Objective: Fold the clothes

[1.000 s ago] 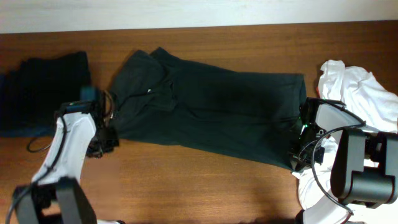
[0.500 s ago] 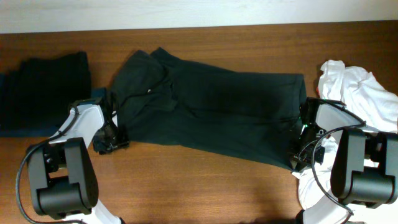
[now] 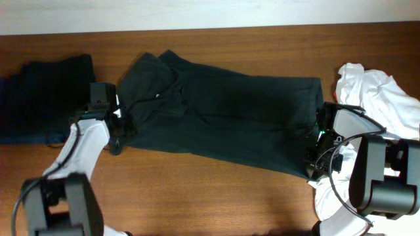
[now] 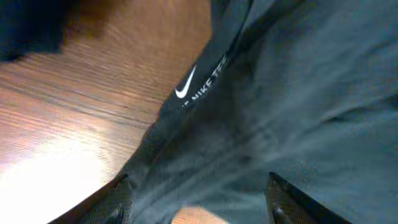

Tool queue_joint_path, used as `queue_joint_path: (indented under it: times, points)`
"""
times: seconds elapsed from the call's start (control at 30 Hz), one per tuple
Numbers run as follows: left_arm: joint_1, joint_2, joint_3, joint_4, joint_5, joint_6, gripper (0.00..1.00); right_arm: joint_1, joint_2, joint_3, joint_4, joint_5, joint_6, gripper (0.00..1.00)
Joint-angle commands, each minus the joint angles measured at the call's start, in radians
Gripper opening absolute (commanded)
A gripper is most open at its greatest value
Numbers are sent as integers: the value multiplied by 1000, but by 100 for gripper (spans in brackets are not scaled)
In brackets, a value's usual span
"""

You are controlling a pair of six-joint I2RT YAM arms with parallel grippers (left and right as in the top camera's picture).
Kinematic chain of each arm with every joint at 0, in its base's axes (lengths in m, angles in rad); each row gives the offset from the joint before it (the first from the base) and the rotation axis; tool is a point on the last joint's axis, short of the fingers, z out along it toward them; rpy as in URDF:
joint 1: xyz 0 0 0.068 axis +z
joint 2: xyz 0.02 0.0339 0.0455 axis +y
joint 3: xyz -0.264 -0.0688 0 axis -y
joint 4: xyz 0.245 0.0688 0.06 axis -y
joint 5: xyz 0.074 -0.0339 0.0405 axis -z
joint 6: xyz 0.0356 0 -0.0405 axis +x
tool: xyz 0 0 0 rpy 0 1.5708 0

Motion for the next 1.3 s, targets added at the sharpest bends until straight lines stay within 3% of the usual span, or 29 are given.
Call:
queue_joint_path:
  times: [0.0, 0.07, 0.1, 0.17, 0.23, 0.27, 0.3, 0.4, 0.43, 0.47, 0.5, 0.53, 0.63, 0.8, 0.9, 1.03, 1.1, 1.13, 1.17, 1.27]
  points:
    - [4, 149, 2, -4, -42, 13, 63, 1, 12, 10, 21, 19, 5, 24]
    - [9, 164, 2, -82, -118, 13, 21, 1, 12, 10, 20, 19, 5, 24]
    - [21, 164, 2, -131, -171, -28, 12, 1, 12, 10, 21, 20, 5, 23]
    - [74, 164, 2, -305, -196, -240, 3, 1, 12, 10, 16, 20, 5, 24]
    - [122, 164, 2, -426, -195, -280, 0, 1, 12, 10, 15, 20, 5, 24]
    - [121, 161, 2, -436, -195, -279, 1, 1, 12, 10, 15, 19, 5, 23]
    - [109, 142, 13, -432, -186, -274, 11, 1, 12, 10, 13, 18, 6, 22]
    - [59, 63, 192, -433, -144, -139, 27, 1, -23, 114, -51, -8, 5, 20]
    - [31, 41, 291, -435, -135, -81, 60, 1, -50, 207, -93, -8, 5, 24]
    - [6, 40, 374, -425, -87, 6, 73, 1, -67, 297, -134, -8, 5, 33]
    - [-8, 42, 437, -365, 21, 106, 73, 1, -69, 363, -164, -8, 5, 41]
    - [-10, 47, 466, -303, 84, 132, 72, 2, -69, 414, -183, -8, 5, 45]
    - [-19, 153, 527, -108, 217, 152, 71, 3, -69, 468, -200, -44, -48, 47]
    - [-40, 529, 805, -8, 225, 159, 71, 3, -69, 468, -201, -46, -48, 47]
    - [-60, 656, 810, 122, 228, 159, 71, 3, -69, 468, -200, -49, -47, 47]
    - [-84, 721, 809, 119, 217, 166, 71, 3, -69, 468, -200, -49, -47, 47]
    - [-84, 743, 809, 81, 217, 166, 46, 3, -69, 468, -198, -49, -47, 47]
    - [-84, 743, 809, 45, 217, 166, 11, 3, -69, 468, -183, -49, -47, 50]
    - [-84, 742, 809, 18, 220, 166, 1, 3, -69, 468, -165, -49, -47, 53]
    - [-86, 740, 876, -56, 251, 165, 1, 3, -68, 468, -5, -51, -48, 55]
